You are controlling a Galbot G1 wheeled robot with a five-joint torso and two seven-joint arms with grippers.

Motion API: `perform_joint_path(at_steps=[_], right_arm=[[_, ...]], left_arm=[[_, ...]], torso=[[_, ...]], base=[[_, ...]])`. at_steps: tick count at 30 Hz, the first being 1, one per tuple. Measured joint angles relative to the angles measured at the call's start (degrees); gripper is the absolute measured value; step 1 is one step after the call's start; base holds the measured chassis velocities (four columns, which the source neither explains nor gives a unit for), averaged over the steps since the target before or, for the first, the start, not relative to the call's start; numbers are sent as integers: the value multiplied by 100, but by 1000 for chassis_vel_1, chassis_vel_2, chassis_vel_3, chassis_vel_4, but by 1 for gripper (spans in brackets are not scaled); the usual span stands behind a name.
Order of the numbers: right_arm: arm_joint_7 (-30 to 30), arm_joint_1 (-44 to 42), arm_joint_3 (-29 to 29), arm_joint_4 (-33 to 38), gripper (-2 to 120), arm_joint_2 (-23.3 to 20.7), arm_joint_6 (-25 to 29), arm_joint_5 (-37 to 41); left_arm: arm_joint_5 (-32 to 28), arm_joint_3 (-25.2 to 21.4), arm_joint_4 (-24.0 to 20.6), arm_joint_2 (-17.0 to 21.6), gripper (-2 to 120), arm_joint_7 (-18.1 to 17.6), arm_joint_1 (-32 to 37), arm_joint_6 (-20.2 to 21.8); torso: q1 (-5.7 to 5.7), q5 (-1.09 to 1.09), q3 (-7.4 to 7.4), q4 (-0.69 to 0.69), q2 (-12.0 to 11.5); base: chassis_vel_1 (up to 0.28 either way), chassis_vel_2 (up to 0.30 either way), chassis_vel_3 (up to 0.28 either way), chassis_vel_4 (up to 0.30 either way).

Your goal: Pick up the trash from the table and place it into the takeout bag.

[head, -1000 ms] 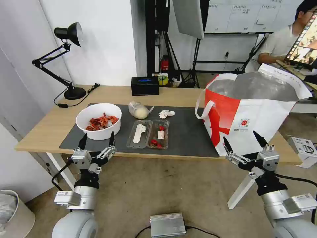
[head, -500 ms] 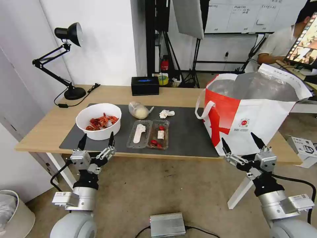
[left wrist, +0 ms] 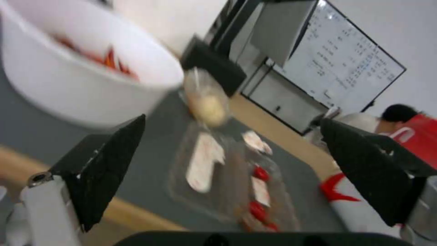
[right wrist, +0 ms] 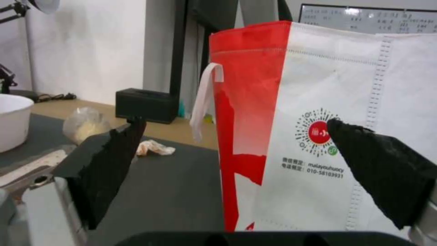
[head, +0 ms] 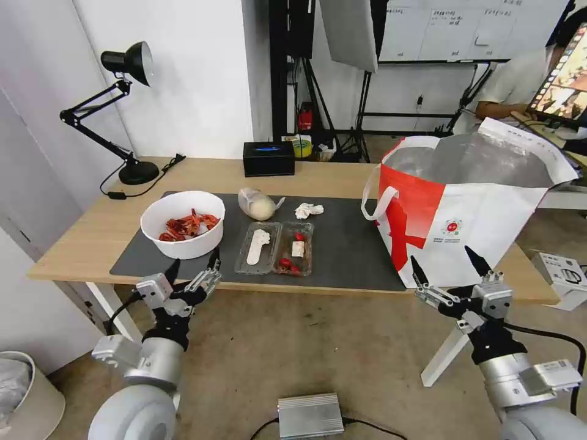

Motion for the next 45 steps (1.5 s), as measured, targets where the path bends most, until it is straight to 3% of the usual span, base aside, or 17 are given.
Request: perform_joint_path(at_steps=[1,2,4,5,7,13,33,45], right_arm=[[0,0,0,0,100,0,0,0],[-7,-8,-4,-2,100,-1,0,-2],[-7,-8,-4,-2,100,-1,0,-2],[-50,-18,-3,-3,100,-1,0,-18],[-70,-24,-2,-4,100,2,0,-28],[-101,-39,-9,-6,100,41,6,-62],[11,-59,-413,-272,100,344,-184,-86],[35,26,-615,-561,100,544,-223,-76]], left_arm=[[0,0,0,0,100,0,0,0],[-619,35,-52,-9,100,-258,-74,156],[-619,35,-52,-9,100,-258,-74,156],[-1418,62,-112,-33,100,-598,-169,297],[-1918,72,-147,-53,100,-835,-247,366],[-2738,145,-156,-101,100,-1355,-472,494],[-3176,612,149,-165,100,-1986,-868,619],[-3299,757,403,-180,100,-1987,-1116,601]], torso=[[0,0,0,0,0],[0,0,0,0,0],[0,0,0,0,0],[0,0,0,0,0],[0,0,0,0,0],[0,0,-1,0,0],[0,0,-1,0,0],[0,0,0,0,-1]], base=[[0,0,0,0],[0,0,0,0],[0,0,0,0],[0,0,0,0],[0,0,0,0],[0,0,0,0],[0,0,0,0],[0,0,0,0]])
